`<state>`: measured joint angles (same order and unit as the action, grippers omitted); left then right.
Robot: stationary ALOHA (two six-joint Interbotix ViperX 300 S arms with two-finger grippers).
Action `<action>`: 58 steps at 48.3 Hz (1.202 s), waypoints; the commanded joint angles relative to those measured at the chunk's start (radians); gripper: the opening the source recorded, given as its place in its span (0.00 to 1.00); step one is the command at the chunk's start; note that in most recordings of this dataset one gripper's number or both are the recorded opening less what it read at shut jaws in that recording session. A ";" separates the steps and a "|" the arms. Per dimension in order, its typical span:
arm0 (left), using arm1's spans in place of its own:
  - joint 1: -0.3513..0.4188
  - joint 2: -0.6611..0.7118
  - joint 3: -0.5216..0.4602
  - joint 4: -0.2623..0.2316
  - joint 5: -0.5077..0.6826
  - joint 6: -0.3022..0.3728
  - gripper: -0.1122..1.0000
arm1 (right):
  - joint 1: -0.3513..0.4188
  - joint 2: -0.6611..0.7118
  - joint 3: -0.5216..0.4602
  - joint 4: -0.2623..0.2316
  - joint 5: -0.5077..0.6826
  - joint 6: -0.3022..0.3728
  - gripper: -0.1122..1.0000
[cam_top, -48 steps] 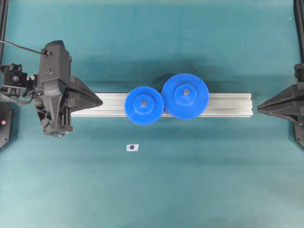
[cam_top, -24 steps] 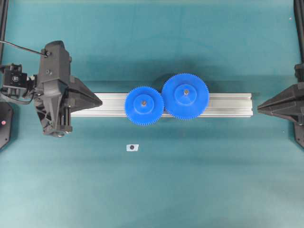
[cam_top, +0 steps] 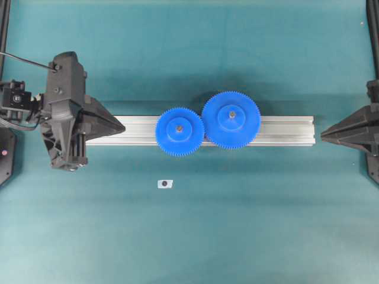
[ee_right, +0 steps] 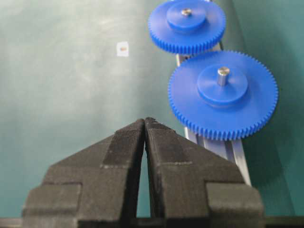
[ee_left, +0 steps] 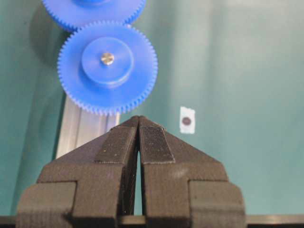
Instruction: Find the location of the shaft and insert the small gear.
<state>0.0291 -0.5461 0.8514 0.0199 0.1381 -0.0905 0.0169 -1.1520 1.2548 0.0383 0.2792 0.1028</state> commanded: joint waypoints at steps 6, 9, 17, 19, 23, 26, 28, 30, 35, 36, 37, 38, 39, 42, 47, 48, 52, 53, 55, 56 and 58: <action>-0.005 -0.011 -0.020 0.003 -0.012 0.002 0.10 | 0.002 0.006 -0.011 -0.003 -0.009 0.006 0.21; -0.005 -0.011 -0.021 0.003 -0.021 0.005 0.10 | 0.002 0.006 -0.011 -0.003 -0.008 0.006 0.21; -0.005 -0.011 -0.014 0.003 -0.034 0.006 0.10 | 0.002 0.006 -0.011 -0.003 -0.009 0.006 0.21; -0.005 -0.011 -0.014 0.003 -0.034 0.006 0.10 | 0.002 0.006 -0.011 -0.003 -0.009 0.006 0.21; -0.005 -0.011 -0.014 0.003 -0.034 0.006 0.10 | 0.002 0.006 -0.011 -0.003 -0.008 0.006 0.21; -0.009 -0.011 -0.015 0.003 -0.034 0.006 0.10 | 0.002 0.006 -0.011 -0.003 -0.008 0.006 0.21; -0.011 -0.011 -0.014 0.003 -0.034 0.006 0.10 | 0.002 0.006 -0.011 -0.003 -0.008 0.006 0.21; -0.014 -0.011 -0.014 0.003 -0.032 0.006 0.10 | 0.002 0.006 -0.011 -0.003 -0.009 0.006 0.21; -0.015 -0.011 -0.011 0.003 -0.032 0.006 0.10 | 0.002 0.006 -0.012 -0.003 -0.009 0.006 0.21; -0.015 -0.011 -0.009 0.003 -0.034 0.006 0.10 | 0.002 0.006 -0.011 -0.003 -0.009 0.006 0.21; -0.015 -0.011 -0.009 0.003 -0.034 0.006 0.10 | 0.002 0.006 -0.011 -0.003 -0.009 0.006 0.21; -0.015 -0.011 -0.009 0.002 -0.035 0.006 0.10 | 0.002 0.006 -0.012 -0.003 -0.008 0.006 0.21; -0.015 -0.011 -0.009 0.003 -0.035 0.008 0.10 | 0.002 0.006 -0.011 -0.003 -0.009 0.006 0.21; -0.017 -0.011 -0.009 0.003 -0.037 0.008 0.10 | 0.002 0.006 -0.012 -0.003 -0.008 0.006 0.21; -0.017 -0.012 -0.009 0.003 -0.040 0.006 0.10 | 0.002 0.006 -0.011 -0.003 -0.009 0.006 0.21; -0.015 -0.012 -0.009 0.003 -0.040 0.006 0.10 | 0.002 0.006 -0.009 -0.003 -0.009 0.006 0.21; -0.017 -0.014 -0.009 0.003 -0.040 0.006 0.10 | 0.002 0.006 -0.011 -0.003 -0.008 0.006 0.21; -0.017 -0.014 -0.009 0.003 -0.040 0.008 0.10 | 0.002 0.006 -0.009 -0.003 -0.009 0.006 0.21; -0.018 -0.014 -0.009 0.003 -0.040 0.008 0.10 | 0.002 0.006 -0.009 -0.003 -0.009 0.006 0.21; -0.018 -0.014 -0.009 0.003 -0.040 0.006 0.10 | 0.002 0.006 -0.009 -0.003 -0.008 0.006 0.21; -0.020 -0.014 -0.009 0.003 -0.040 0.006 0.10 | 0.002 0.006 -0.009 -0.003 -0.009 0.006 0.21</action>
<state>0.0153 -0.5507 0.8560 0.0199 0.1074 -0.0844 0.0169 -1.1520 1.2548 0.0368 0.2792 0.1028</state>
